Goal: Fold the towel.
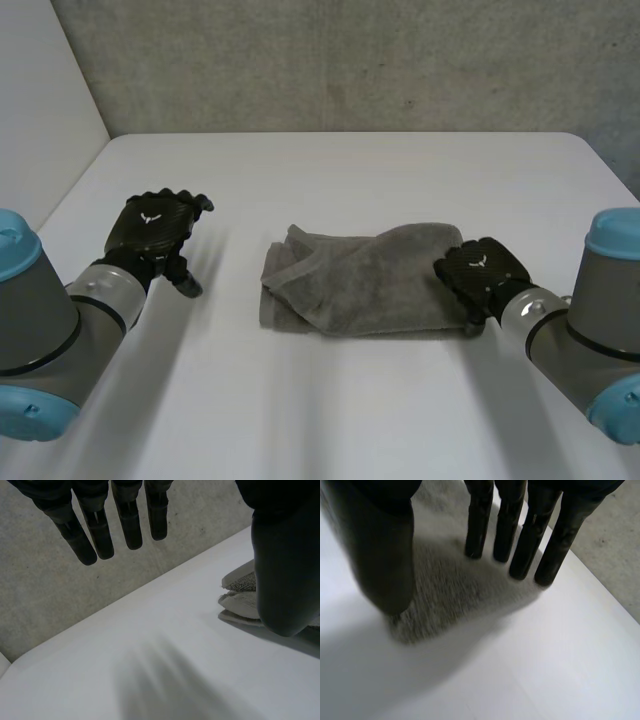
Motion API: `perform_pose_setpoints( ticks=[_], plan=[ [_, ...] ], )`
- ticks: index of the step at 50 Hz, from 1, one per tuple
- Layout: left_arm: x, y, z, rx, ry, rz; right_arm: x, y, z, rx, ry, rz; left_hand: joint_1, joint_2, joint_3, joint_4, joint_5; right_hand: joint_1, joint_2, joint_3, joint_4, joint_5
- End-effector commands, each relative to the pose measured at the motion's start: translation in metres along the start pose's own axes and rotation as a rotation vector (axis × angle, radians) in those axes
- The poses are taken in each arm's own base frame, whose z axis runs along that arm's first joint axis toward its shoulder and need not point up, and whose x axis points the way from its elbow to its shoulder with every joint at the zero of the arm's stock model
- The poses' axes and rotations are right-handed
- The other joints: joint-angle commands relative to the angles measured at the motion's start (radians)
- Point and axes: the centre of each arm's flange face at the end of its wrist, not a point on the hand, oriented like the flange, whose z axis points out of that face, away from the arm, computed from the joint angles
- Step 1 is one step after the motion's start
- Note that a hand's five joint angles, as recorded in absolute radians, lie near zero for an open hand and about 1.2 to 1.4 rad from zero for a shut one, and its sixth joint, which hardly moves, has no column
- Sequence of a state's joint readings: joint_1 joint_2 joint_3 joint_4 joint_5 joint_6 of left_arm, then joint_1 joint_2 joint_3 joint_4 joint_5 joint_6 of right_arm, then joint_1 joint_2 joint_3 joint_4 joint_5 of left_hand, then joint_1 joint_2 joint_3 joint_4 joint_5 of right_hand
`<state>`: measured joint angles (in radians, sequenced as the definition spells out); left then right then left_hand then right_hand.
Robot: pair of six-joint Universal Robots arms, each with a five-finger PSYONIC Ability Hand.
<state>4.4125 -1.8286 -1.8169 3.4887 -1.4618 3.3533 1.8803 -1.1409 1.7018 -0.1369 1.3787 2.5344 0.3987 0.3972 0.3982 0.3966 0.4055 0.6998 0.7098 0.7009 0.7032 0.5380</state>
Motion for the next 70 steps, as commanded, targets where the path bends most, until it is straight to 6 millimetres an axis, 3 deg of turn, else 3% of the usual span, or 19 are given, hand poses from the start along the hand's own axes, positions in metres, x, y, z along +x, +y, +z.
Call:
perform_pose_setpoints(
  ticks=[1,9,17,18,19,20,21,25,29,34,38,47,49,53,57,60,65,68,70],
  plan=[
    [0.000,0.001,0.000,0.002,0.000,0.000,0.003,0.004,0.005,-0.007,0.069,-0.116,-0.050,-0.049,-0.050,-0.048,-0.231,0.695,0.685,0.694,0.691,0.682],
    [0.000,-0.002,0.000,0.011,-0.003,0.001,0.013,-0.016,0.009,0.015,0.147,-0.170,-0.053,-0.052,-0.053,-0.051,-0.234,0.696,0.686,0.695,0.693,0.684],
    [-0.002,-0.008,-0.001,0.028,-0.010,0.003,-0.037,-0.063,-0.003,0.139,0.029,-0.230,-0.056,-0.054,-0.056,-0.054,-0.237,0.696,0.686,0.695,0.693,0.684],
    [-0.002,-0.009,-0.002,0.032,-0.011,0.004,-0.041,-0.061,-0.004,0.115,0.011,-0.220,-0.053,-0.052,-0.053,-0.051,-0.234,0.366,0.356,0.365,0.363,0.353],
    [-0.003,-0.010,-0.003,0.035,-0.013,0.004,-0.041,-0.061,-0.004,0.115,0.011,-0.220,-0.056,-0.054,-0.055,-0.054,-0.237,0.363,0.353,0.362,0.359,0.350],
    [-0.003,-0.010,-0.003,0.035,-0.013,0.004,-0.042,-0.056,-0.004,0.094,-0.002,-0.200,-0.056,-0.054,-0.056,-0.054,-0.237,-0.094,-0.104,-0.095,-0.097,-0.106],
    [-0.002,-0.010,-0.003,0.033,-0.013,0.004,-0.044,-0.050,-0.004,0.079,-0.014,-0.169,-0.056,-0.054,-0.056,-0.054,-0.237,-0.246,-0.256,-0.247,-0.250,-0.259],
    [-0.003,-0.009,-0.003,0.031,-0.012,0.003,-0.047,-0.039,-0.007,0.067,-0.041,-0.101,-0.056,-0.054,-0.056,-0.054,-0.237,-0.373,-0.383,-0.375,-0.377,-0.386],
    [-0.002,-0.009,-0.003,0.031,-0.009,0.003,-0.018,-0.001,-0.003,0.008,-0.028,-0.010,-0.056,-0.054,-0.056,-0.054,-0.237,-0.354,-0.364,-0.355,-0.357,-0.366],
    [0.000,-0.008,-0.003,0.028,-0.002,0.003,0.002,0.026,-0.002,-0.026,-0.019,0.048,-0.056,-0.054,-0.056,-0.054,-0.237,-0.313,-0.323,-0.314,-0.316,-0.325],
    [0.000,-0.006,-0.003,0.024,0.000,0.002,0.007,0.033,-0.001,-0.038,-0.001,0.051,-0.056,-0.054,-0.056,-0.054,-0.237,-0.186,-0.196,-0.187,-0.190,-0.199],
    [0.003,-0.006,-0.004,0.022,0.008,0.002,0.012,0.030,0.006,-0.017,0.036,0.033,-0.056,-0.054,-0.056,-0.054,-0.237,0.657,0.647,0.656,0.654,0.645],
    [0.003,-0.006,-0.003,0.023,0.007,0.002,0.015,0.028,0.007,-0.017,0.056,0.024,-0.056,-0.054,-0.056,-0.054,-0.237,0.696,0.686,0.695,0.693,0.684],
    [0.001,-0.008,-0.003,0.030,0.002,0.003,0.020,0.009,0.008,0.022,0.090,-0.018,-0.056,-0.054,-0.056,-0.054,-0.237,0.696,0.686,0.695,0.693,0.684],
    [0.001,-0.013,-0.003,0.045,-0.001,0.005,-0.001,-0.035,0.001,0.142,0.044,-0.084,-0.056,-0.054,-0.056,-0.054,-0.237,0.696,0.686,0.695,0.693,0.684],
    [0.000,-0.015,-0.003,0.051,-0.004,0.004,-0.009,-0.051,-0.001,0.178,0.022,-0.099,-0.056,-0.054,-0.056,-0.054,-0.237,0.696,0.686,0.695,0.693,0.684],
    [-0.003,-0.024,-0.005,0.079,-0.013,-0.001,-0.045,-0.103,-0.008,0.269,-0.095,-0.150,-0.062,-0.060,-0.061,-0.060,-0.243,0.696,0.686,0.695,0.693,0.684],
    [-0.003,-0.027,-0.005,0.086,-0.014,-0.010,-0.060,-0.112,-0.005,0.287,-0.138,-0.164,-0.062,-0.060,-0.061,-0.060,-0.243,0.696,0.686,0.695,0.693,0.684],
    [-0.004,-0.031,-0.006,0.101,-0.017,-0.025,-0.091,-0.131,-0.004,0.333,-0.218,-0.186,-0.059,-0.057,-0.058,-0.057,-0.240,0.696,0.686,0.695,0.693,0.684]
  ],
)
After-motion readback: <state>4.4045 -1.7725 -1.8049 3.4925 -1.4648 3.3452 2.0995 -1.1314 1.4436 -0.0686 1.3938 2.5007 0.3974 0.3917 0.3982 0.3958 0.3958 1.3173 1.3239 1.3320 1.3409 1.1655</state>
